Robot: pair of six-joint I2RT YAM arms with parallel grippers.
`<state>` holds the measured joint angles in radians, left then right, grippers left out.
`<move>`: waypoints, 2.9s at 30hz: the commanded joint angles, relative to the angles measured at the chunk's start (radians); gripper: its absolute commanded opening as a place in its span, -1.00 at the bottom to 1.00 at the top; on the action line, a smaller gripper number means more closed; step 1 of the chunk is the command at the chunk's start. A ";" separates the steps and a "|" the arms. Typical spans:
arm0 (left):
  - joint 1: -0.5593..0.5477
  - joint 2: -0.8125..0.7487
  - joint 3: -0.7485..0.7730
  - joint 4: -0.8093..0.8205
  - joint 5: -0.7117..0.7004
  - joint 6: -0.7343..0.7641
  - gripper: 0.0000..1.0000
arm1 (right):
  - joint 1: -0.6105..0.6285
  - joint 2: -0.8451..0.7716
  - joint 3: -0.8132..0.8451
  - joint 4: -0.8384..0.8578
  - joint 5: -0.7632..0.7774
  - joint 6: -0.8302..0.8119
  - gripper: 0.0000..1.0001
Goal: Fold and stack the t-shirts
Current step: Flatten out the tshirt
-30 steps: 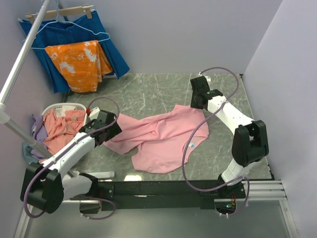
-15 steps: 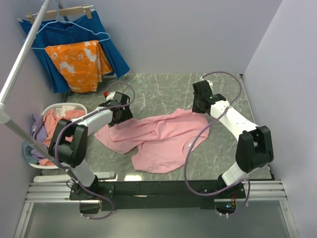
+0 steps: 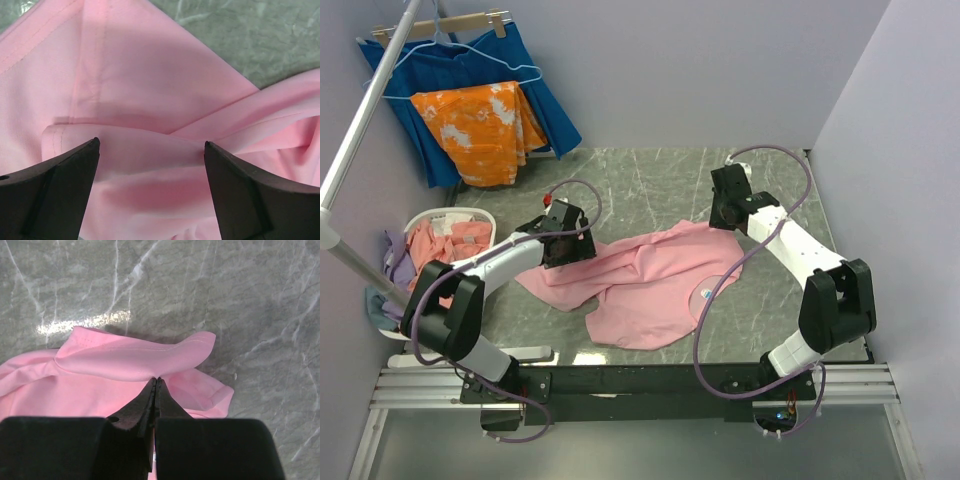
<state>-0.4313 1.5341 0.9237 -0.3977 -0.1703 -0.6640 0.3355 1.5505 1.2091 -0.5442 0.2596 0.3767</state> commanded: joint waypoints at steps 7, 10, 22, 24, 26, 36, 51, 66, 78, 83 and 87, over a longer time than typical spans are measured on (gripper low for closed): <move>-0.017 0.096 0.004 0.028 0.040 0.057 0.55 | -0.007 -0.047 -0.023 0.001 0.015 -0.001 -1.00; -0.026 0.132 0.015 0.020 0.038 0.058 0.03 | -0.006 -0.055 -0.029 0.000 0.020 -0.004 -1.00; -0.049 -0.018 0.105 -0.114 -0.058 0.083 -0.79 | -0.009 -0.098 -0.010 -0.025 0.070 -0.012 -0.99; -0.049 -0.046 0.145 -0.156 -0.098 0.096 -0.67 | -0.009 -0.101 -0.005 -0.031 0.084 -0.016 -0.98; -0.046 -0.075 0.161 -0.165 -0.115 0.107 -0.63 | -0.009 -0.101 -0.003 -0.034 0.086 -0.019 -0.99; -0.046 -0.028 0.121 -0.119 -0.061 0.101 -0.43 | -0.009 -0.107 -0.019 -0.025 0.072 -0.018 -1.00; -0.047 0.071 0.125 -0.093 -0.029 0.089 -0.42 | -0.009 -0.092 -0.031 -0.013 0.061 -0.019 -1.00; -0.053 -0.020 0.127 -0.118 -0.061 0.075 -0.96 | -0.009 -0.096 -0.033 -0.013 0.069 -0.021 -1.00; -0.057 -0.083 0.092 -0.081 -0.035 0.092 -0.98 | -0.012 -0.101 -0.037 -0.016 0.067 -0.019 -1.00; -0.057 -0.152 0.121 -0.107 -0.070 0.089 -0.99 | -0.009 -0.131 -0.026 -0.026 0.093 -0.022 -1.00; -0.055 -0.287 0.214 -0.148 -0.145 0.098 -0.98 | -0.010 -0.203 0.012 -0.054 0.145 -0.025 -1.00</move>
<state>-0.4824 1.4132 1.0237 -0.5304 -0.2291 -0.5831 0.3332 1.4689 1.1759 -0.5804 0.3325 0.3668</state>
